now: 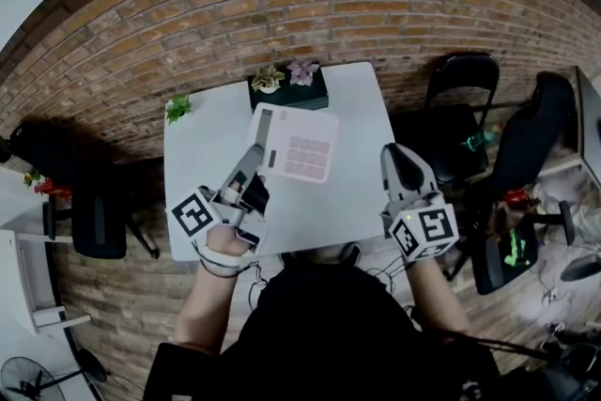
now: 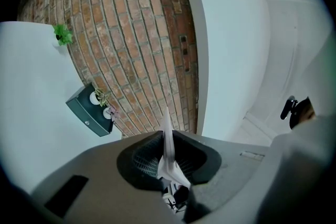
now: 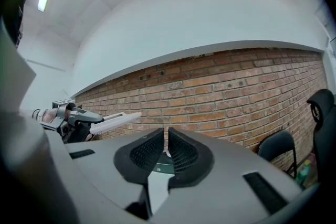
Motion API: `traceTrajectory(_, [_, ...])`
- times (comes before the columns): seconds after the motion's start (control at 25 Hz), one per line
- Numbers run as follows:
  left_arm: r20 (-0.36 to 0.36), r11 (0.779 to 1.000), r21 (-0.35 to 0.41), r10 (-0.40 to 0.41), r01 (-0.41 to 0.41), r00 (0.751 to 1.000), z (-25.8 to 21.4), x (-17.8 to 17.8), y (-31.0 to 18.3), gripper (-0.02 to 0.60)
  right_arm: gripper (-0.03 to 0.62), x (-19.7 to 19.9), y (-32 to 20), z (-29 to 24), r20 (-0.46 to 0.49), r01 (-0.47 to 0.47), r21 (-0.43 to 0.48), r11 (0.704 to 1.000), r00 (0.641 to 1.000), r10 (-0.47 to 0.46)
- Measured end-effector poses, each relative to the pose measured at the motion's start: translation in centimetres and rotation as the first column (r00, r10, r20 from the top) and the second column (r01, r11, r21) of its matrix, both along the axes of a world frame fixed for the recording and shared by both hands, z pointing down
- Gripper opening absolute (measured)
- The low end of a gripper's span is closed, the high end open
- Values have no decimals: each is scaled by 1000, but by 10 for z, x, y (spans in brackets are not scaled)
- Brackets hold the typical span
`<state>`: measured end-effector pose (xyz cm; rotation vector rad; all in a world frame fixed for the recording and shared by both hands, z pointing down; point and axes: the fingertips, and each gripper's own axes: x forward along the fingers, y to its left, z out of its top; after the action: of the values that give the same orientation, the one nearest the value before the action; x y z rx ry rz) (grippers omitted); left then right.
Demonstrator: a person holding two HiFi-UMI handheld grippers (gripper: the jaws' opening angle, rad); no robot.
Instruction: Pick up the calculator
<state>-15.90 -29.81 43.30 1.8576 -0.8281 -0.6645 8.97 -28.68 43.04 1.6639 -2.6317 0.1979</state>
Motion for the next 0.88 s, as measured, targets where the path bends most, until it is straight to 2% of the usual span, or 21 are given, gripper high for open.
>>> traceTrajectory(0.88, [6, 1000, -3, -8, 8, 1000, 2, -2, 0, 49, 20, -2, -3, 3, -2, 5, -3, 1000, 1000, -5])
